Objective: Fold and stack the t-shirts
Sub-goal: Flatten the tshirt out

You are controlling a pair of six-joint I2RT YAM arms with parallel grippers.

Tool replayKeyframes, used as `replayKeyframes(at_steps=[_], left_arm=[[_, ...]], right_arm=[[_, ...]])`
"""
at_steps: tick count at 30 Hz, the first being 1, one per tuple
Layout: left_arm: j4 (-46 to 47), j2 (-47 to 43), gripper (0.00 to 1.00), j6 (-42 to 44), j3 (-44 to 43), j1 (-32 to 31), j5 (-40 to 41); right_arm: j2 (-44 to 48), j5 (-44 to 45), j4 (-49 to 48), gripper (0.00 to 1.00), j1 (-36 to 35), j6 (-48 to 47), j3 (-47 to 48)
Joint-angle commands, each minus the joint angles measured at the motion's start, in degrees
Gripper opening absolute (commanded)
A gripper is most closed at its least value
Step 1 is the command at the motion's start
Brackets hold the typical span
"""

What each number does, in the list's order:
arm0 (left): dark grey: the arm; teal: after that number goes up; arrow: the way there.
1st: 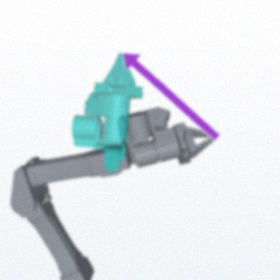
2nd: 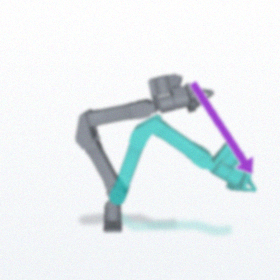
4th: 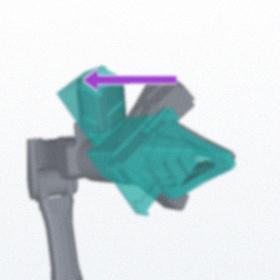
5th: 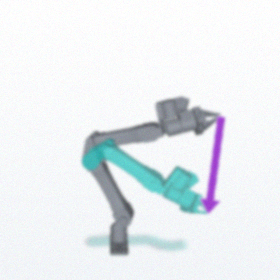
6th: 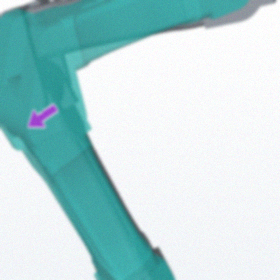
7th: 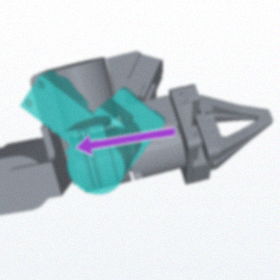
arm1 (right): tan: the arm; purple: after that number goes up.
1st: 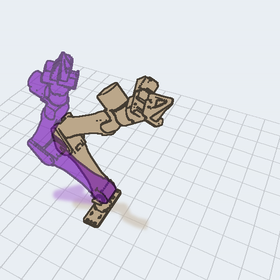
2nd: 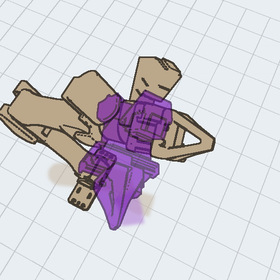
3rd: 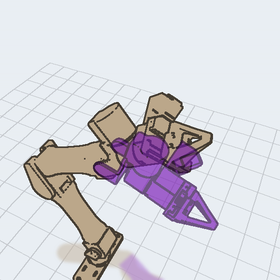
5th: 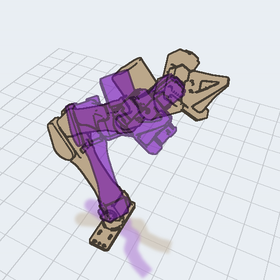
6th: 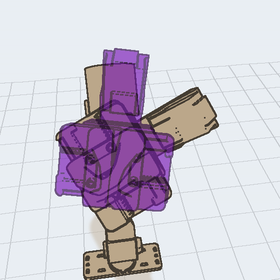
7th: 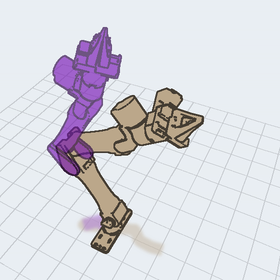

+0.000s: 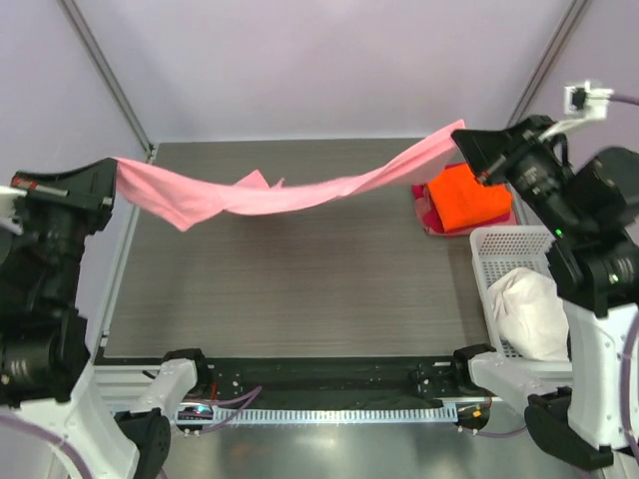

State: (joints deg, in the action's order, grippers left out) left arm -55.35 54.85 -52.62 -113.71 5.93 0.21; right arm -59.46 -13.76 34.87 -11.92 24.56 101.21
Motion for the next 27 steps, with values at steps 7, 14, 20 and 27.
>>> replayKeyframes(at_steps=[7, 14, 20, 27], left_arm=[[1.12, 7.87, 0.0, -4.42, -15.22, 0.39, -3.37], [9.01, 19.92, 0.0, -8.19, -3.38, 0.39, -9.08], [10.18, 40.45, 0.0, -10.83, -12.46, 0.39, -15.14], [27.19, 54.31, 0.0, -29.77, -35.62, 4.08, -26.83]], right_arm=[[3.66, 5.3, 4.06, 0.01, 0.06, 1.99, 5.05], [-8.09, 9.1, 0.99, 0.01, 0.06, 2.86, -2.15], [-24.71, 4.98, -0.86, 0.01, 2.42, 5.23, 9.22], [-44.85, -9.44, -0.86, 0.01, 11.13, 15.6, 37.89]])
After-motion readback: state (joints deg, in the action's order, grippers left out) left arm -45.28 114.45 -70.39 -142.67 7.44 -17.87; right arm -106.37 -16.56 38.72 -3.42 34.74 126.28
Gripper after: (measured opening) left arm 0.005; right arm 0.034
